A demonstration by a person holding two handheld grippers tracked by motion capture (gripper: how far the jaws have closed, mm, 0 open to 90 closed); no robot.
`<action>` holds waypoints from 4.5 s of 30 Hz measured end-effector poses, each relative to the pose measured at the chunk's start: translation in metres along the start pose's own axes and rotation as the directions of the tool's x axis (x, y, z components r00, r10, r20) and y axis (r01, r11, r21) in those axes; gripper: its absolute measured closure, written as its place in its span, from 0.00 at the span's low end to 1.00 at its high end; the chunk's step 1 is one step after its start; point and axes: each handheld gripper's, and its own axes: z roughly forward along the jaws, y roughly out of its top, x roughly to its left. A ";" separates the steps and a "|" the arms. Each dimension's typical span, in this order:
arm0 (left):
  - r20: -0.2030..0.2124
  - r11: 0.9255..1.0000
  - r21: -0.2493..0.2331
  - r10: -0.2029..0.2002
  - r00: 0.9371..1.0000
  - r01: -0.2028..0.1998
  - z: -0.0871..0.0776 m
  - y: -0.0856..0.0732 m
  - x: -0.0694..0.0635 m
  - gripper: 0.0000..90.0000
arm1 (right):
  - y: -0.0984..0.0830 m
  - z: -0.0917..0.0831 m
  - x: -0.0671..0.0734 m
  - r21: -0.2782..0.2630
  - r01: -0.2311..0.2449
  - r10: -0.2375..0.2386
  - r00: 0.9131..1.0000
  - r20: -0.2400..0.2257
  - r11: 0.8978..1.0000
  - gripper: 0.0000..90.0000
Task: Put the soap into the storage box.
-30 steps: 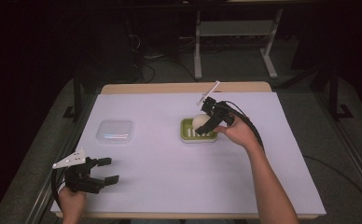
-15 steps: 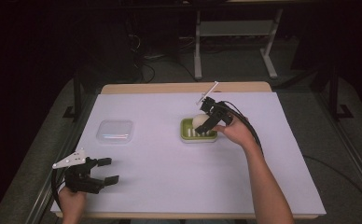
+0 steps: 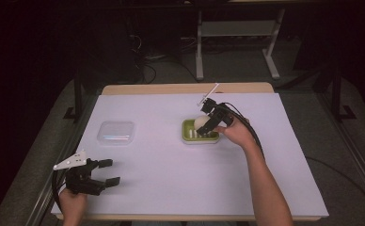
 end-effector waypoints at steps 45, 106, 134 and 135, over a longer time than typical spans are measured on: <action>0.000 1.000 0.001 -0.005 1.000 0.005 0.000 0.000 0.000 0.15 | 0.001 0.019 -0.002 0.055 -0.017 0.016 1.000 0.005 0.998 0.27; -0.003 1.000 0.002 -0.001 1.000 0.001 0.000 0.000 0.000 0.15 | 0.003 0.021 0.000 0.071 -0.009 0.006 0.999 0.047 0.997 0.27; -0.002 1.000 0.003 -0.004 1.000 0.004 0.002 0.001 -0.002 0.15 | -0.009 -0.009 0.001 -0.013 -0.042 0.042 0.999 -0.001 0.999 0.28; -0.002 1.000 0.003 -0.003 1.000 0.003 0.002 0.001 -0.002 0.15 | -0.009 -0.010 0.002 -0.013 -0.039 0.039 0.999 -0.003 0.999 0.28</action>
